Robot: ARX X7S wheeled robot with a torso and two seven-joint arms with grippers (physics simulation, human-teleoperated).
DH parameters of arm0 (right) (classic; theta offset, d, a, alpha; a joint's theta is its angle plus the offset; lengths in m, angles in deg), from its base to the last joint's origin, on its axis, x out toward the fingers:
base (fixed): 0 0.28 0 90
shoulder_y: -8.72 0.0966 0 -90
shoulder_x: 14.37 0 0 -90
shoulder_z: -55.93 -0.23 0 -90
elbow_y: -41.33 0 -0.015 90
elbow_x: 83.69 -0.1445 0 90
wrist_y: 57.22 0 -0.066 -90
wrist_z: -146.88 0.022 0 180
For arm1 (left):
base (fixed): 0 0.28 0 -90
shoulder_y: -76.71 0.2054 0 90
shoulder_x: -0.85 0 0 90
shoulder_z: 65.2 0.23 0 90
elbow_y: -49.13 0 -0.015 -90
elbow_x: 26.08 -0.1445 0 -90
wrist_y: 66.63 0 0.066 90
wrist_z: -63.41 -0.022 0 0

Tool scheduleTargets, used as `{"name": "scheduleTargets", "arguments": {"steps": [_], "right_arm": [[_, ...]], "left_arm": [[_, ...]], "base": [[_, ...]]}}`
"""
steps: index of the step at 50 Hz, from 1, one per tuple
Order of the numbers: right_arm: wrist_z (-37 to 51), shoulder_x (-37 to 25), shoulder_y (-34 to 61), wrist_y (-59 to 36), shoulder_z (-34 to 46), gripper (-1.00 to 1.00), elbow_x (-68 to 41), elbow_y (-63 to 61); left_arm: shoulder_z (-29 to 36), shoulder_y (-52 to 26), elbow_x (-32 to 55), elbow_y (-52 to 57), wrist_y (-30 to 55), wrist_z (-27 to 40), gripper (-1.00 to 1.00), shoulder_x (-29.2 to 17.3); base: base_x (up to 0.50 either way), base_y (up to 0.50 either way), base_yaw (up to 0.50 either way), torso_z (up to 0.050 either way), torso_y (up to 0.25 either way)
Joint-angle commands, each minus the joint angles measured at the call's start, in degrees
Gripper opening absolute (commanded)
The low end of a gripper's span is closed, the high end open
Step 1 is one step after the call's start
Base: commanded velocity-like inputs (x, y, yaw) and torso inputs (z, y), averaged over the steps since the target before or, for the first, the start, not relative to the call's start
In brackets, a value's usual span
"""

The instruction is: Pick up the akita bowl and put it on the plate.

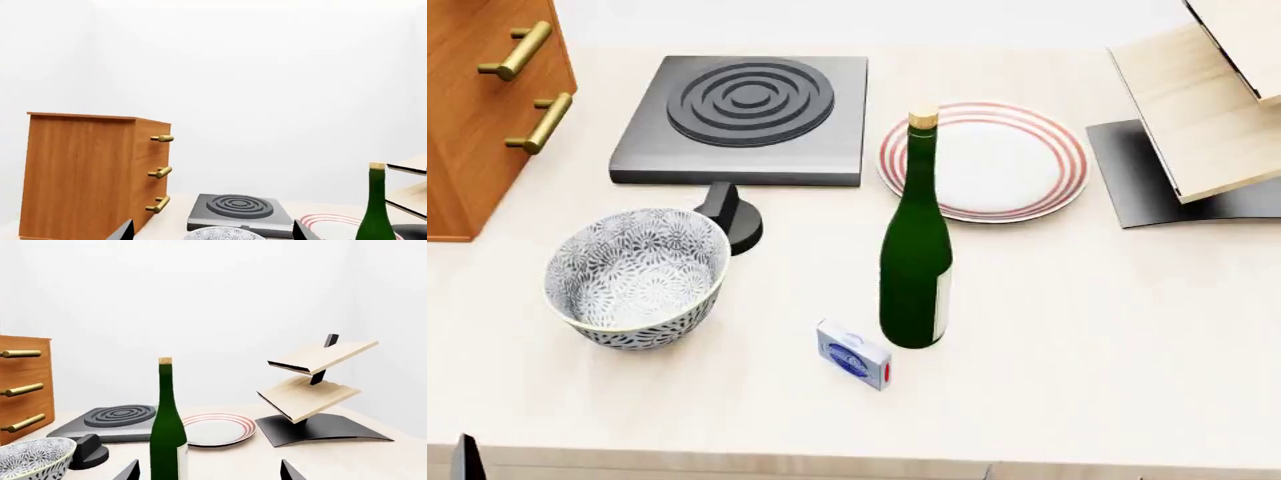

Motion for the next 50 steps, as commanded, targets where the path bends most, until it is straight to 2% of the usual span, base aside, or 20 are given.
{"name": "scheduleTargets", "arguments": {"steps": [1, 10, 38, 50], "right_arm": [[2.58, -0.97, 1.17, -1.10, -3.08, 1.00, -2.98, -0.74], [4.85, -1.89, 2.82, -2.81, -7.23, 1.00, -6.85, -0.43], [4.32, -3.19, 2.49, -2.38, -4.97, 1.00, -9.91, -0.02], [4.77, -3.74, 2.55, -2.43, -4.46, 1.00, -9.92, 0.04]], "left_arm": [[-3.50, -0.86, 3.04, 0.89, -0.46, 2.57, 1.00, -1.24], [-6.43, -2.41, 5.42, 0.22, 0.19, 4.69, 1.00, -1.90], [-4.84, -1.77, 4.67, 0.30, -1.46, 5.81, 1.00, -2.92], [-4.65, -1.74, 4.95, 0.23, -1.62, 6.42, 1.00, -3.44]], "base": [[0.00, 0.00, 0.00, 0.000, 0.000], [0.00, 0.00, 0.00, 0.000, 0.000], [0.00, 0.00, 0.00, 0.000, 0.000], [0.00, -0.24, 0.00, 0.000, 0.000]]}}
